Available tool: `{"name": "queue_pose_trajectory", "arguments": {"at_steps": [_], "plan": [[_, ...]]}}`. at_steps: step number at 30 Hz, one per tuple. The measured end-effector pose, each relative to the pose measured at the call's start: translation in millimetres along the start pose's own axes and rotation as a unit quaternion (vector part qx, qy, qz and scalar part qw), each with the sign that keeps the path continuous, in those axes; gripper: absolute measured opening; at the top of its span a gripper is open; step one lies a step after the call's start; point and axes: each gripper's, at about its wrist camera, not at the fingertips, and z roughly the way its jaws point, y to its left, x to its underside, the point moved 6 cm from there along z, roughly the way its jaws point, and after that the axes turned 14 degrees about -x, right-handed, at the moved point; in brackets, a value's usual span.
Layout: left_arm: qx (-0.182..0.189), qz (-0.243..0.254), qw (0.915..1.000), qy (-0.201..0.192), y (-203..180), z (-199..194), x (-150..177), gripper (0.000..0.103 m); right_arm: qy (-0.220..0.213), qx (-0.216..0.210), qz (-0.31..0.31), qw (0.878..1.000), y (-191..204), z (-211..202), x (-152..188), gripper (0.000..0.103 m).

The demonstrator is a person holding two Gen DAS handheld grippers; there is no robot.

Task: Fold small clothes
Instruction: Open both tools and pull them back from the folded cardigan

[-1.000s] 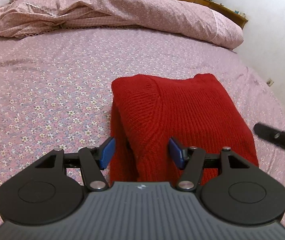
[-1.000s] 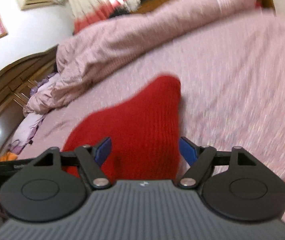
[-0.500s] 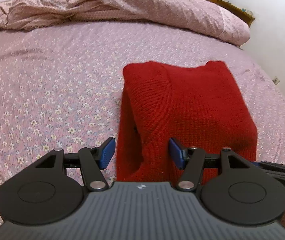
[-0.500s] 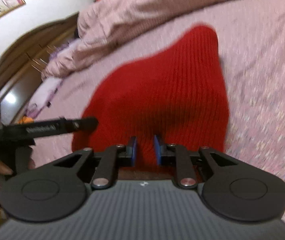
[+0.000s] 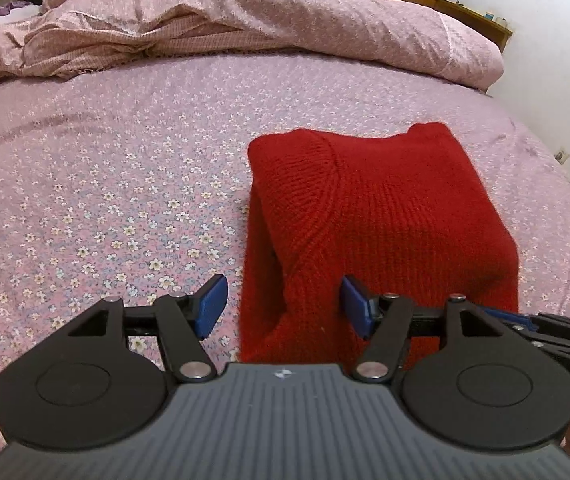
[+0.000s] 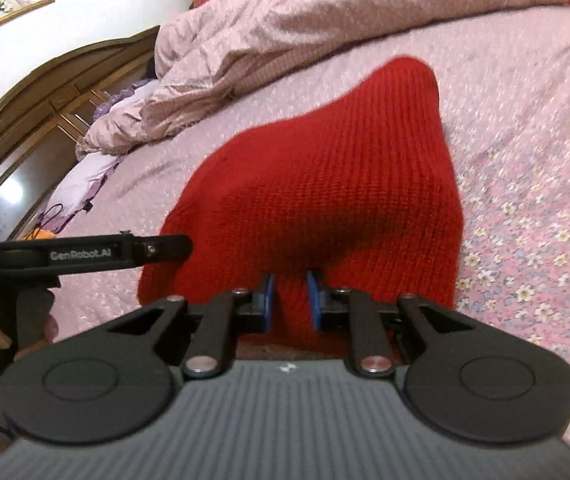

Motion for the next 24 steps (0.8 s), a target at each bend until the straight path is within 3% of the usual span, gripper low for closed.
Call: {"name": "queue_pose_trajectory", "arguments": {"at_steps": [2,4,6,8,11,24], "plan": [[-0.002,-0.001,1.0,0.001,-0.9,-7.8,1.5,0.076,-0.009,0.01,-0.007,1.0,4.9,-6.8,-0.9,0.03],[0.002,-0.001,1.0,-0.001,-3.9,-16.9,3.4,0.079,-0.02,0.016,-0.012,1.0,9.7,-14.4,-1.9,0.06],[0.006,0.001,1.0,-0.006,-7.3,-26.0,5.9,0.084,-0.037,0.022,-0.021,0.999,14.8,-23.7,-3.1,0.067],[0.006,0.003,0.9999,-0.008,-11.7,-34.5,9.0,0.092,-0.044,0.031,-0.037,0.998,20.9,-31.6,-3.2,0.067],[0.002,0.012,0.9999,-0.011,-19.0,-44.0,14.5,0.096,-0.046,0.044,-0.045,0.997,22.9,-39.7,-3.9,0.069],[-0.013,0.017,0.9993,0.031,-29.0,-40.5,37.0,0.099,-0.041,0.101,-0.058,0.992,21.6,-50.4,11.5,0.074]]}}
